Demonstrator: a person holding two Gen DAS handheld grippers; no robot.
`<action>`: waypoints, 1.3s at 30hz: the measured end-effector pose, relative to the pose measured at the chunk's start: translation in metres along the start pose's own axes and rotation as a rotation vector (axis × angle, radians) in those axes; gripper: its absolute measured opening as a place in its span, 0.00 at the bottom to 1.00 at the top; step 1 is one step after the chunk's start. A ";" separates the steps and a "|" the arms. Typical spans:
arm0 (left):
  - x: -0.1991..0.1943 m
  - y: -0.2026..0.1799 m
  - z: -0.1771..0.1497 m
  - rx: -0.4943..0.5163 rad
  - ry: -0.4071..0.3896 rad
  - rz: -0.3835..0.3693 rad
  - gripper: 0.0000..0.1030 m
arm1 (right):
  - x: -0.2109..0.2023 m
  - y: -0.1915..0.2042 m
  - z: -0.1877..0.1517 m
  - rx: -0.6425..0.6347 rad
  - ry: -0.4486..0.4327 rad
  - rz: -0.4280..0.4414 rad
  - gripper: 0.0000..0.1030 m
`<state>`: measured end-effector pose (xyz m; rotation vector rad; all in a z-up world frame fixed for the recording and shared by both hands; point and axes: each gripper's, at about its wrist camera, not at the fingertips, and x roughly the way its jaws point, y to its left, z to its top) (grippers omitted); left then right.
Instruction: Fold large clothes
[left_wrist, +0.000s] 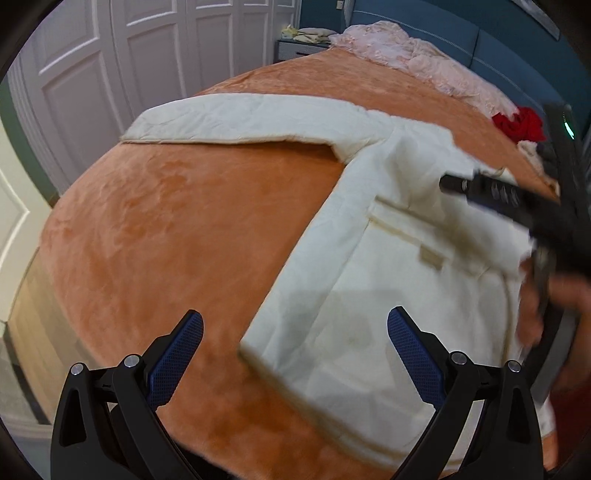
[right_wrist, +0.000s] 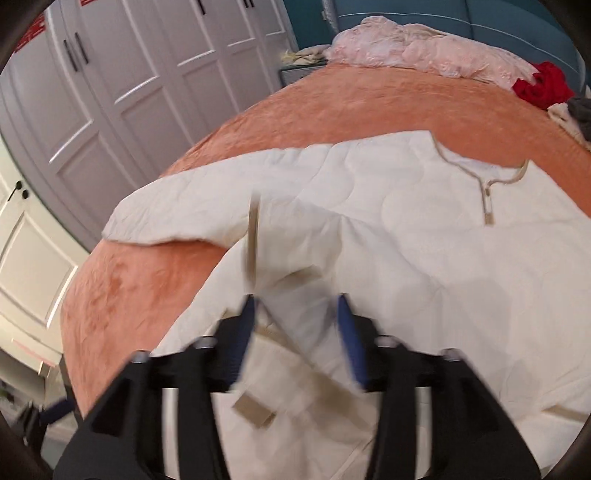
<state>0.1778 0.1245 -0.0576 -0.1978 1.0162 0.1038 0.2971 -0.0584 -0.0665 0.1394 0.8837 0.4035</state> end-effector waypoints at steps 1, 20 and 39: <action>0.002 -0.002 0.005 -0.009 0.001 -0.028 0.95 | -0.007 -0.001 -0.003 0.004 -0.016 0.018 0.60; 0.125 -0.107 0.089 -0.187 0.172 -0.334 0.79 | -0.134 -0.299 -0.090 0.805 -0.231 -0.222 0.59; 0.148 -0.126 0.085 0.099 -0.017 -0.105 0.09 | -0.092 -0.296 -0.080 0.582 -0.156 -0.431 0.09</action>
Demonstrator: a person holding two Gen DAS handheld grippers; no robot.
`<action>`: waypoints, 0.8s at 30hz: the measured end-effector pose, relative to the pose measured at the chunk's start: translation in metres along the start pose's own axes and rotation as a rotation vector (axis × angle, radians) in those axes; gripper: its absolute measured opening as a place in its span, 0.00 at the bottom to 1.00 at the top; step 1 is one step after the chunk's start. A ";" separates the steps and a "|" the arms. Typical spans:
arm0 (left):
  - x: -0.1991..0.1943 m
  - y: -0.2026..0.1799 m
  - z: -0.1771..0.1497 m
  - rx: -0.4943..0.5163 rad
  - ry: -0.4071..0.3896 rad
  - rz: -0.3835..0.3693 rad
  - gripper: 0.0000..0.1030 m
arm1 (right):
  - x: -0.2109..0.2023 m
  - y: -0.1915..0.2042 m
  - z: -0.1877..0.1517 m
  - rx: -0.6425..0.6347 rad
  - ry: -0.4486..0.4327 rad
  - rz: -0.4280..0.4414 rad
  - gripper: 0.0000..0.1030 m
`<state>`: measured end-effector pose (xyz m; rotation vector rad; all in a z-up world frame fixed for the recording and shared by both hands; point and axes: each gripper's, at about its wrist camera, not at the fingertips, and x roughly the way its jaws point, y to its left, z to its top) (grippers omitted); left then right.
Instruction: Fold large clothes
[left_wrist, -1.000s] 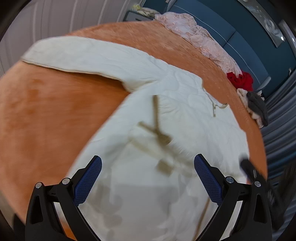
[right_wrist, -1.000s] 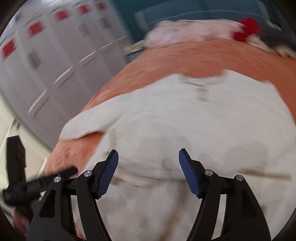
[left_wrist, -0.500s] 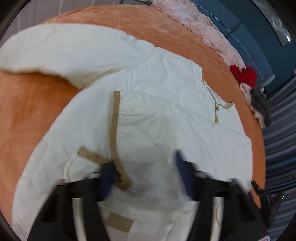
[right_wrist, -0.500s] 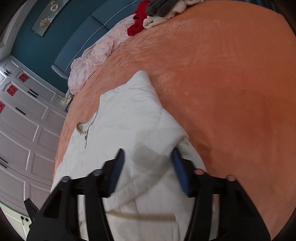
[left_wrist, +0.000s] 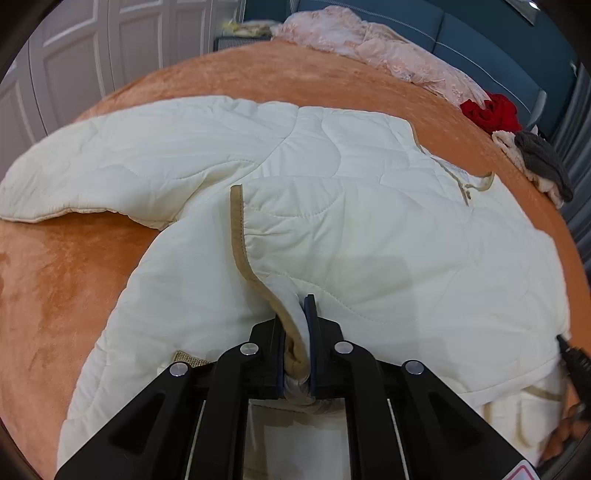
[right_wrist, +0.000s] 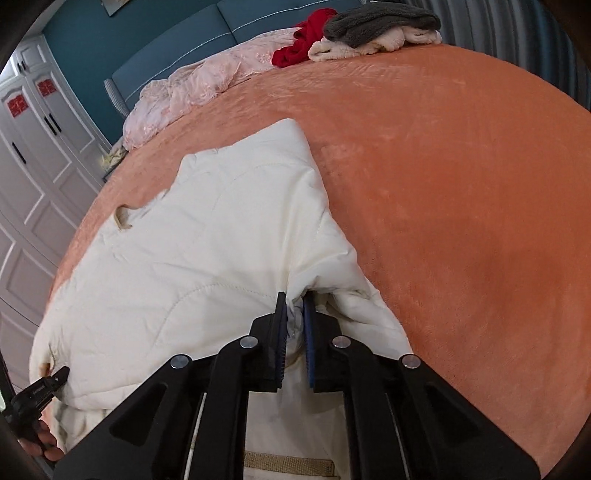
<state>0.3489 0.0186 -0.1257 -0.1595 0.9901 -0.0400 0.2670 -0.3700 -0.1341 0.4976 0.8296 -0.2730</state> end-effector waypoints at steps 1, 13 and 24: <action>0.000 -0.001 -0.002 0.010 -0.019 0.010 0.11 | -0.004 0.004 0.000 -0.016 -0.009 -0.027 0.12; -0.003 -0.003 -0.011 0.014 -0.105 0.006 0.15 | -0.053 0.148 -0.033 -0.362 -0.137 0.062 0.31; 0.001 0.005 -0.015 -0.026 -0.125 -0.047 0.16 | 0.015 0.170 -0.078 -0.403 -0.006 0.020 0.31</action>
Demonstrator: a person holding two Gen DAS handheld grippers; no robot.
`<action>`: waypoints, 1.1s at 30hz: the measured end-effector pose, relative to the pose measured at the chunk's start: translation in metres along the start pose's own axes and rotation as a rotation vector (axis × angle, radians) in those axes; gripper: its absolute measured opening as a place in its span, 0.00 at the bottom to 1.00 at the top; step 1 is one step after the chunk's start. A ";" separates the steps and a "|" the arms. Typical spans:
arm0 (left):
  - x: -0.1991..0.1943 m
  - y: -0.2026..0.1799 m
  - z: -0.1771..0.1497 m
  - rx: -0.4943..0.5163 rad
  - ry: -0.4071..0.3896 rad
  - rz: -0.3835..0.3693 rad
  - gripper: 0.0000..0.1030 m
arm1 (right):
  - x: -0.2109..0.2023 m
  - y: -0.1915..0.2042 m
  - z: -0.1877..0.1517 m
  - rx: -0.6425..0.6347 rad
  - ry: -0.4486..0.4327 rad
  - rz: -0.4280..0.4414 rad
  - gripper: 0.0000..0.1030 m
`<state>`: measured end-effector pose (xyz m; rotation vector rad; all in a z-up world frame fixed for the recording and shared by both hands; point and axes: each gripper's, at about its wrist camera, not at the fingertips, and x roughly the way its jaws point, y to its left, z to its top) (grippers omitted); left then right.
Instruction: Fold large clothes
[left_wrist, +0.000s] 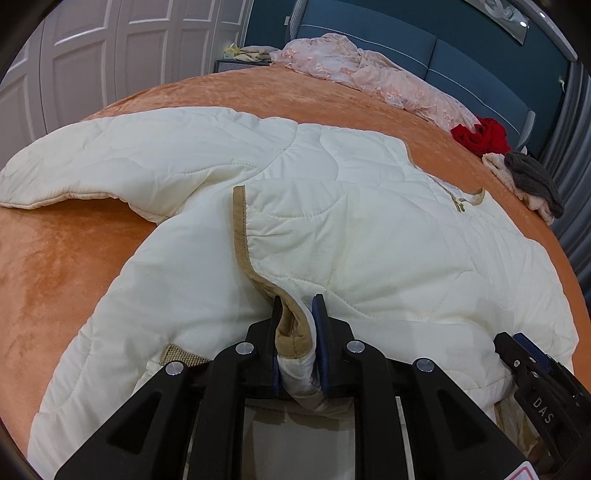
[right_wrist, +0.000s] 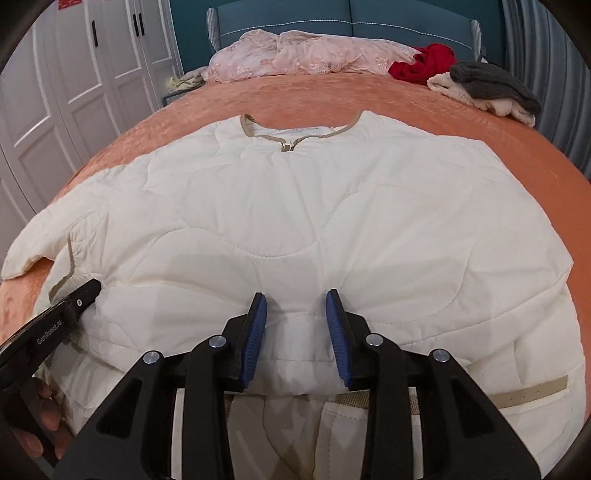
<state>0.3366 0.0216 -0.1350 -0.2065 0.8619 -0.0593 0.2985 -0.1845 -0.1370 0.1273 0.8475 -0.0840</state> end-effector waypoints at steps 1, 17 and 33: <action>0.000 -0.001 0.000 0.003 -0.003 0.004 0.16 | 0.001 0.001 -0.001 -0.006 -0.006 -0.007 0.31; -0.091 0.106 0.033 -0.282 -0.105 -0.112 0.63 | -0.050 0.002 -0.002 0.010 -0.068 -0.013 0.44; -0.042 0.371 0.112 -0.673 -0.026 0.192 0.54 | -0.127 0.002 -0.063 0.084 0.023 0.026 0.55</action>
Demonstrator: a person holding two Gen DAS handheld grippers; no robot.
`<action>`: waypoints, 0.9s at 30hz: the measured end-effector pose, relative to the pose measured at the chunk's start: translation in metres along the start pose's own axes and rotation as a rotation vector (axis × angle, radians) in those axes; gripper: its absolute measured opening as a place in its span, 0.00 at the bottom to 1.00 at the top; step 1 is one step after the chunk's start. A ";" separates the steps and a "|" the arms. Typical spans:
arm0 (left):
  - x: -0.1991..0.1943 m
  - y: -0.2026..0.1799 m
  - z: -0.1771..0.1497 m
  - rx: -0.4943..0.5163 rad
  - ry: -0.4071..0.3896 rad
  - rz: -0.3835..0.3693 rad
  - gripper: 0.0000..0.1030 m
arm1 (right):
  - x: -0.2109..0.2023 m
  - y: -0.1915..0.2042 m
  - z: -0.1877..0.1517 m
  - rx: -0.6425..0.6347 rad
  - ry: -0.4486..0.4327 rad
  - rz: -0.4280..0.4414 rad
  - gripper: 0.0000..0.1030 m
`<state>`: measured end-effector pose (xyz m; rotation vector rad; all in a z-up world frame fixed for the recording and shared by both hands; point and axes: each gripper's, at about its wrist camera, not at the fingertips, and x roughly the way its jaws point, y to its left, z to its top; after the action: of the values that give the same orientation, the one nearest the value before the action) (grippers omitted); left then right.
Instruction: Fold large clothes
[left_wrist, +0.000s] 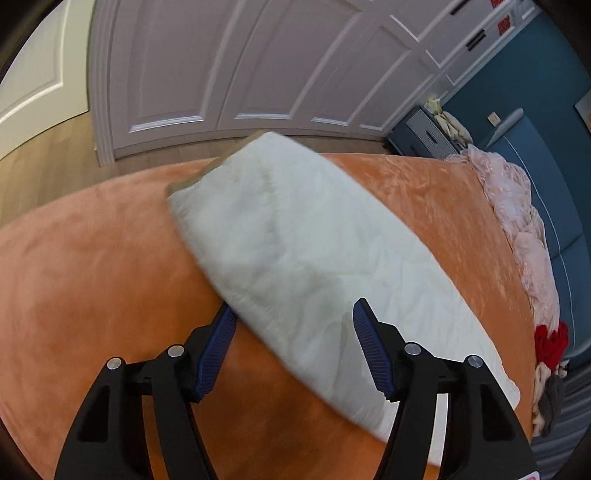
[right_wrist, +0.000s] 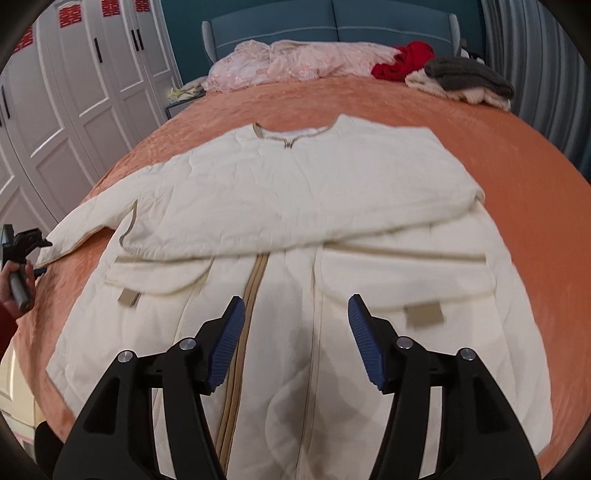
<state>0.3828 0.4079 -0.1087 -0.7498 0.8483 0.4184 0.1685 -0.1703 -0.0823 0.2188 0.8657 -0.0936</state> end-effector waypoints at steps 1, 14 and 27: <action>0.001 -0.005 0.001 0.012 0.002 -0.001 0.32 | 0.001 0.001 -0.002 0.002 0.009 0.000 0.55; -0.160 -0.213 -0.075 0.585 -0.220 -0.291 0.04 | -0.011 0.005 -0.003 0.006 -0.014 0.034 0.58; -0.147 -0.333 -0.388 1.009 0.235 -0.459 0.37 | -0.031 -0.062 -0.016 0.143 -0.019 -0.023 0.61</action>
<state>0.2946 -0.1088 -0.0182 -0.0267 0.9347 -0.5095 0.1259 -0.2276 -0.0783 0.3415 0.8435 -0.1791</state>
